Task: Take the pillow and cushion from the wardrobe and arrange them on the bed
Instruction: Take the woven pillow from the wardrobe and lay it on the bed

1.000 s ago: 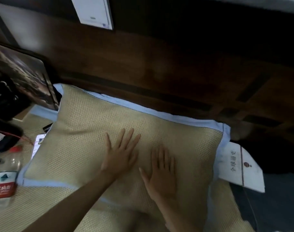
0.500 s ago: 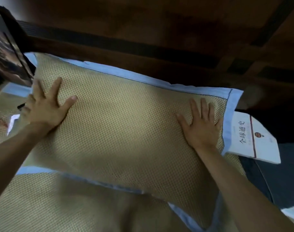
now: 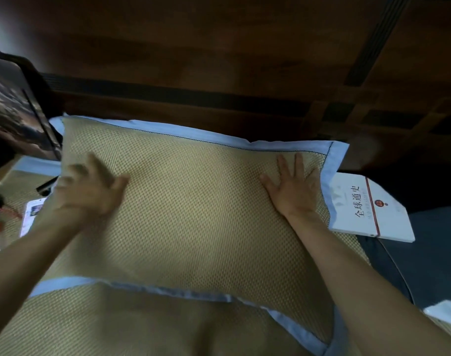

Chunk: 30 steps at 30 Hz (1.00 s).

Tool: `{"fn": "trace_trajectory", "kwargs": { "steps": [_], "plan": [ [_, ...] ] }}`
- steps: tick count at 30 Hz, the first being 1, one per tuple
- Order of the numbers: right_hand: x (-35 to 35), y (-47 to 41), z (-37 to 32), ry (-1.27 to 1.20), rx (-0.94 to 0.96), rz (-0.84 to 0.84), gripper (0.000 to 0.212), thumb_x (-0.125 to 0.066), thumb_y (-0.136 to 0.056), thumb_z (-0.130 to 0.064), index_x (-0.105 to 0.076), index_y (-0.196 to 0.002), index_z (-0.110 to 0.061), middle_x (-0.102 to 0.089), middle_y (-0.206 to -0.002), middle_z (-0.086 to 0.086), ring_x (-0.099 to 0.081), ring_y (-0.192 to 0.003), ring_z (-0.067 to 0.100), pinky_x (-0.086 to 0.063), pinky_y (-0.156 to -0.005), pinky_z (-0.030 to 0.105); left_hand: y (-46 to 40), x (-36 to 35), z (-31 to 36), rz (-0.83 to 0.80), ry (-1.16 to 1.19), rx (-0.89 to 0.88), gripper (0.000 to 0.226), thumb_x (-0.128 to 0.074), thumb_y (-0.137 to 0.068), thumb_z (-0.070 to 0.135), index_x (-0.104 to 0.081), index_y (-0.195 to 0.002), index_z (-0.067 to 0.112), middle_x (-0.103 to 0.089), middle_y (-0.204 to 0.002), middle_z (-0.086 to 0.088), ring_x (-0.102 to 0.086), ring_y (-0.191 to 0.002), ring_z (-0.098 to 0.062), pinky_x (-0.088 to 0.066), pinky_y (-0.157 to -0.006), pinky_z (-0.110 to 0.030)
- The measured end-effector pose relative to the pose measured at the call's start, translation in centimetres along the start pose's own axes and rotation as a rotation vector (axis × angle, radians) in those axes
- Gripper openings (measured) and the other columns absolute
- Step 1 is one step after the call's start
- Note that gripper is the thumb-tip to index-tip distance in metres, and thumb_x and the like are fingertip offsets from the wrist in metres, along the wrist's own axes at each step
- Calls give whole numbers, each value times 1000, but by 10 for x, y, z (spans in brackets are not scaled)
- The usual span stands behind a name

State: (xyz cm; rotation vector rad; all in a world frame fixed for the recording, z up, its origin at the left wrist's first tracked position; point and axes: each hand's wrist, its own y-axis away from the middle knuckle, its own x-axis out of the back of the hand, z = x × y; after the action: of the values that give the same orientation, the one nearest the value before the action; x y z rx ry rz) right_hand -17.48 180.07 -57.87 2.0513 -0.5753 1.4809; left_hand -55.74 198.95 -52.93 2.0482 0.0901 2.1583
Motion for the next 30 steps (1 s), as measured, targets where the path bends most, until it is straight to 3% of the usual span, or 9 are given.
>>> {"fn": "trace_trajectory", "kwargs": {
  "steps": [3,7,13,15,18,22,25,27,30],
  "plan": [
    [-1,8,-45,84,143,142,74,-19,-98,-74,-16,-161,-35,-5,-171,11,-5,-153,48,6,-118,69,20,-21,72,82,-54,-302,83,-15,-90,80,-13,-154,28,-20,-159,-23,-24,-142,-49,-20,-112,-68],
    [-22,8,-115,36,422,36,69,-22,-101,-69,-12,-161,-37,-4,-172,5,-1,-156,34,0,-122,63,5,-48,115,57,-81,-537,72,-4,-95,73,2,-158,38,2,-169,0,7,-153,-27,5,-121,-59],
    [-24,-18,-65,112,240,147,84,-17,-95,-78,-30,-159,-26,-30,-165,9,-19,-153,29,-4,-124,53,-61,-39,22,125,-58,-404,75,-11,-92,81,3,-156,45,1,-168,12,9,-153,-11,28,-113,-43],
    [-22,-13,-33,77,178,187,86,-13,-95,-79,-30,-160,-26,-26,-168,4,-13,-155,25,1,-125,52,-83,-35,-9,94,4,-320,76,-16,-91,83,2,-155,47,-2,-168,14,6,-153,-10,22,-114,-47],
    [-19,-6,5,36,56,139,87,-13,-91,-86,-23,-161,-35,-16,-170,-5,-4,-157,19,7,-124,55,-104,-45,-29,18,49,-211,94,-23,-81,91,-6,-157,38,-10,-167,10,-8,-153,-19,-8,-120,-57],
    [3,-13,-3,9,-42,-53,85,-20,-92,-83,-11,-162,-38,-4,-172,-7,5,-157,21,3,-123,58,-108,-35,-13,-110,162,-106,116,-25,-67,100,-22,-156,25,-17,-166,-5,-13,-151,-32,-13,-119,-64],
    [7,34,-17,-36,23,69,73,-19,-101,-71,-11,-163,-32,-9,-172,2,0,-157,27,1,-125,57,-41,-31,23,-107,259,-179,98,-23,-82,90,-31,-149,20,-35,-157,-11,-32,-143,-35,-24,-114,-67],
    [-12,102,-24,-47,101,102,68,-13,-104,-66,-6,-163,-33,-2,-172,2,5,-157,25,1,-125,56,48,-59,40,-110,272,-284,84,-15,-94,74,-17,-157,19,-22,-164,-8,-22,-149,-28,-11,-119,-60],
    [-9,139,-23,15,69,-136,70,-11,-103,-68,9,-162,-34,23,-168,-2,22,-154,24,11,-122,58,114,-63,61,-229,197,-337,81,1,-95,68,8,-159,19,10,-168,-1,8,-154,-21,8,-122,-53]
  ]
}}
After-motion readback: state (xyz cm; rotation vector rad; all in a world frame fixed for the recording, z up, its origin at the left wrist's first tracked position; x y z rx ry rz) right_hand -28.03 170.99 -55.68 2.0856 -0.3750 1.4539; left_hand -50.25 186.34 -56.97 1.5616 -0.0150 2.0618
